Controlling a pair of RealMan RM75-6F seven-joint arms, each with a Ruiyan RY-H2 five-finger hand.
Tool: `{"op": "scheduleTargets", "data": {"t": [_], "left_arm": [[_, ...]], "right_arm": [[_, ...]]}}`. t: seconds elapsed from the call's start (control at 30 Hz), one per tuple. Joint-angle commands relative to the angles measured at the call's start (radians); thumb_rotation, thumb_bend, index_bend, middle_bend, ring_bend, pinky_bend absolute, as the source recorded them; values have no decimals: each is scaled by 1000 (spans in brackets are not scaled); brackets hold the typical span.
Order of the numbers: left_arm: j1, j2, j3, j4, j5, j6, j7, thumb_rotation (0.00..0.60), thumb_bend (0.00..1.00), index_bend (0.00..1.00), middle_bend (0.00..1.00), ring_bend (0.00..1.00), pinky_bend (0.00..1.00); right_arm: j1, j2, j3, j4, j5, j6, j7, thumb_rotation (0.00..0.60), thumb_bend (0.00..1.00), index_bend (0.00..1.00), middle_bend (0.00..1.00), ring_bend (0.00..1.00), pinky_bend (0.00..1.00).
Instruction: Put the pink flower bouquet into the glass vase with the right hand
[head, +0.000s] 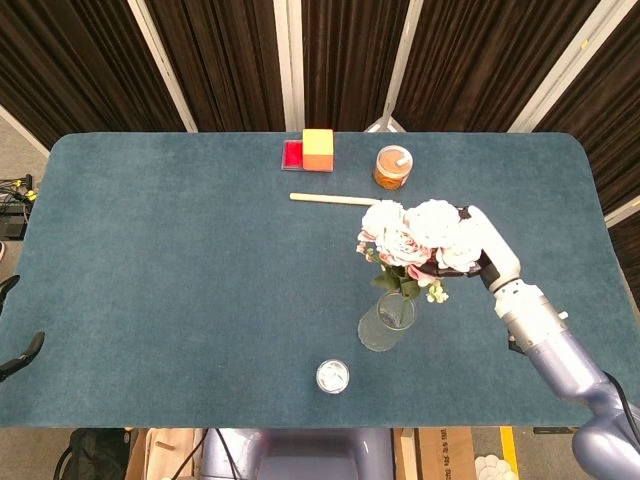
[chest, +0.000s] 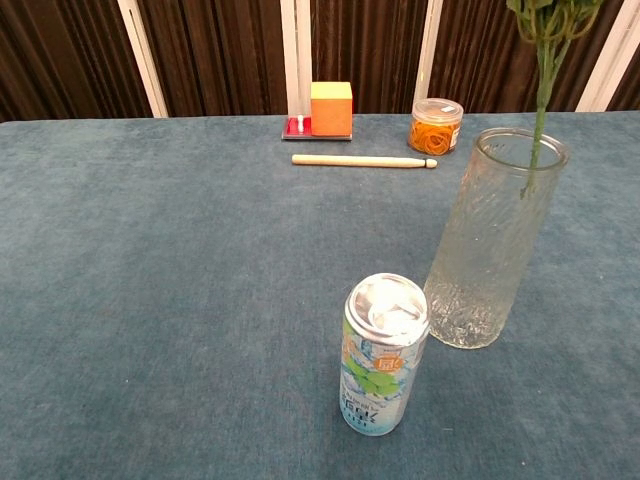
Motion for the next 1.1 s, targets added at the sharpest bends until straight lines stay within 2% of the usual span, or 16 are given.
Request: {"op": "scheduleTargets", "data": {"t": [0.03, 0.27, 0.43, 0.57, 0.73, 1.1], "left_arm": [[1, 0, 0, -1, 1, 3, -1, 600, 331, 140, 0, 0, 91], [2, 1, 2, -3, 1, 1, 5, 600, 330, 139, 0, 0, 91], [4, 0, 1, -6, -2, 2, 11, 600, 330, 140, 0, 0, 91], [2, -1, 2, -7, -2, -3, 19, 600, 330, 139, 0, 0, 91], [0, -5, 4, -8, 0, -7, 29, 600, 330, 140, 0, 0, 91], [-1, -7, 5, -9, -1, -11, 33, 600, 330, 139, 0, 0, 91]], "right_arm": [[-18, -16, -26, 18, -42, 8, 20, 600, 322, 526, 450, 510, 211], [-54, -54, -92, 58, -153, 18, 80, 600, 321, 526, 450, 507, 210], [-62, -73, -131, 96, -222, 10, 130, 600, 322, 526, 439, 457, 208], [-69, -67, -163, 121, -292, -1, 183, 600, 309, 477, 352, 353, 136], [-71, -38, -209, 141, -414, -4, 252, 600, 172, 318, 202, 202, 49], [-108, 43, -291, 143, -593, 139, 371, 600, 151, 284, 154, 144, 35]]}}
